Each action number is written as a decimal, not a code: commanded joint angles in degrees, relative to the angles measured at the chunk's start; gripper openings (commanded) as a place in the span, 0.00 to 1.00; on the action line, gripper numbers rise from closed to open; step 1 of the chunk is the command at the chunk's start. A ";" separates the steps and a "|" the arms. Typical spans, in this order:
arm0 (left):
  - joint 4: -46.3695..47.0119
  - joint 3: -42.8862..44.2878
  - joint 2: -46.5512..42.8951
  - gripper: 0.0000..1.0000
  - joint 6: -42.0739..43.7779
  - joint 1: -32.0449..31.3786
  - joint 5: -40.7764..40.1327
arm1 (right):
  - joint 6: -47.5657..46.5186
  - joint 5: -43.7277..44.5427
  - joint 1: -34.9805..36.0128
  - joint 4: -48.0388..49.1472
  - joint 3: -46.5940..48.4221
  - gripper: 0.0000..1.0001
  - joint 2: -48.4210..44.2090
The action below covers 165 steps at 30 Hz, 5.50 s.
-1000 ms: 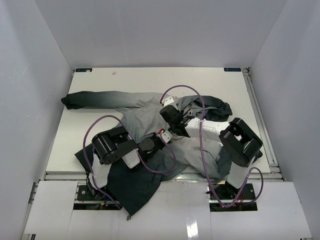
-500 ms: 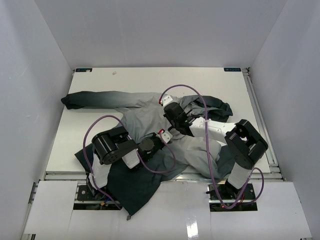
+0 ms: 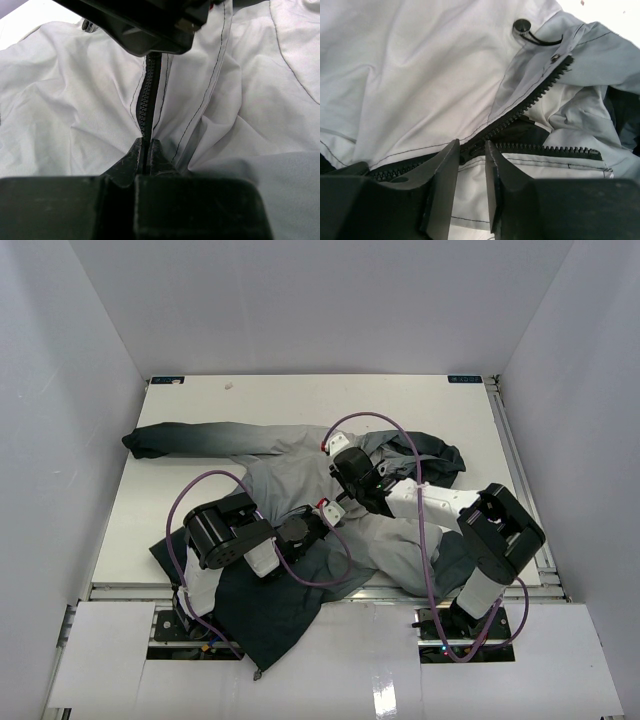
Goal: Zip up the jacket
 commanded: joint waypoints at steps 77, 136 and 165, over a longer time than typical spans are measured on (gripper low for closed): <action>14.13 -4.70 -3.82 0.00 0.40 -0.77 -3.05 | 1.06 8.22 -5.07 5.10 3.85 0.08 0.50; -66.18 33.00 -25.98 0.98 -23.21 9.73 4.35 | 14.57 -16.28 -22.49 -13.80 17.24 0.90 -10.50; -62.31 -0.70 -75.62 0.98 -29.67 1.54 8.47 | 19.94 -18.12 -14.95 -10.88 -23.85 0.90 -66.04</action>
